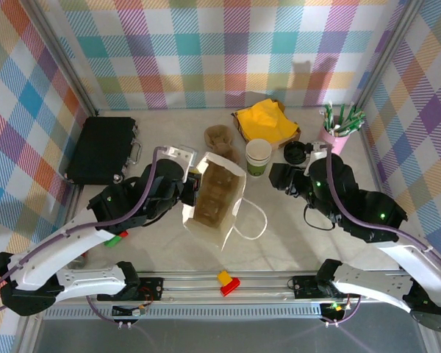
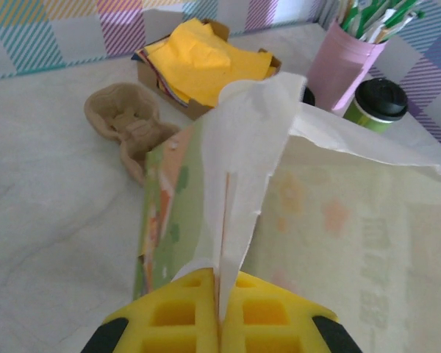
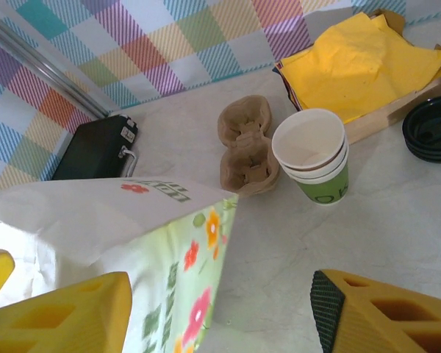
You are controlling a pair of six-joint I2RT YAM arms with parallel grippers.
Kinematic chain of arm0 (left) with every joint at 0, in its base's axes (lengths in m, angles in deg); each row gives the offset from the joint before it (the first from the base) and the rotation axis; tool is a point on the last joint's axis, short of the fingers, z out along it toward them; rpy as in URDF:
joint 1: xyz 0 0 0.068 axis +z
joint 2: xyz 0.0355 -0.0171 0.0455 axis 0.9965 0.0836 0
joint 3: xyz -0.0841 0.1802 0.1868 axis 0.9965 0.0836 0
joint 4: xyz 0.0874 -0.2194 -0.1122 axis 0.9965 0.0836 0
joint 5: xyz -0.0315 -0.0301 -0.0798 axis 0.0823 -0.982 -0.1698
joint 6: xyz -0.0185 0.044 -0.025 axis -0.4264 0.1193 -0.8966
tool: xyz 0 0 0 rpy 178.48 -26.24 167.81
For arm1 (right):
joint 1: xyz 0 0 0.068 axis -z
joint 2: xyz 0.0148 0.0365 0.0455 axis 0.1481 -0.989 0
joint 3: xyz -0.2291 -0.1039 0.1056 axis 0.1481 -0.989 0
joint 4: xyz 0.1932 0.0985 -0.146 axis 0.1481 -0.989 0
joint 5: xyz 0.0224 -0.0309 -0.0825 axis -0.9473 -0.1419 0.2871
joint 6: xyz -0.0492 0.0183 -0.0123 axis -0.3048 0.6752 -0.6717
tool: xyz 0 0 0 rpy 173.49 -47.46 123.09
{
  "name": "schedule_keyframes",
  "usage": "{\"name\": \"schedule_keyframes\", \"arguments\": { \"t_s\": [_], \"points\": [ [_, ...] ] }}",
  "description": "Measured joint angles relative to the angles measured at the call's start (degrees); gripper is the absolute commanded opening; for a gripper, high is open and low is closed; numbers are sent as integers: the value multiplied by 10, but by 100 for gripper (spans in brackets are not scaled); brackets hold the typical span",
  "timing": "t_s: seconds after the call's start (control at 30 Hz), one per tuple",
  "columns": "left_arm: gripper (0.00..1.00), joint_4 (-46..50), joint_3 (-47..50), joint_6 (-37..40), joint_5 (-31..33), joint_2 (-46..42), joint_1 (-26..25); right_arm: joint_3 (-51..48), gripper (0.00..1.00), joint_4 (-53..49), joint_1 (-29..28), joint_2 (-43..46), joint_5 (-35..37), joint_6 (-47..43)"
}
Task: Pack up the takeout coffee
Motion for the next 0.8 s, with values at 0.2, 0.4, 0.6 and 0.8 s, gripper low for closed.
{"name": "schedule_keyframes", "arguments": {
  "t_s": [0.2, 0.4, 0.6, 0.8],
  "points": [
    [0, -23, 2, -20, 11, 8, -34, -7, 67, -2, 3, 19, 8, -7],
    [0, -12, -24, -115, -2, 66, -34, -7, 71, -5, 5, 38, 25, -14],
    [0, 16, -98, -214, -25, 136, -33, 28, 73, -62, 39, 15, 36, -18],
    [0, 28, -105, -283, -67, 159, -5, 68, 76, -105, 184, -17, -28, -40]
  ]
}}
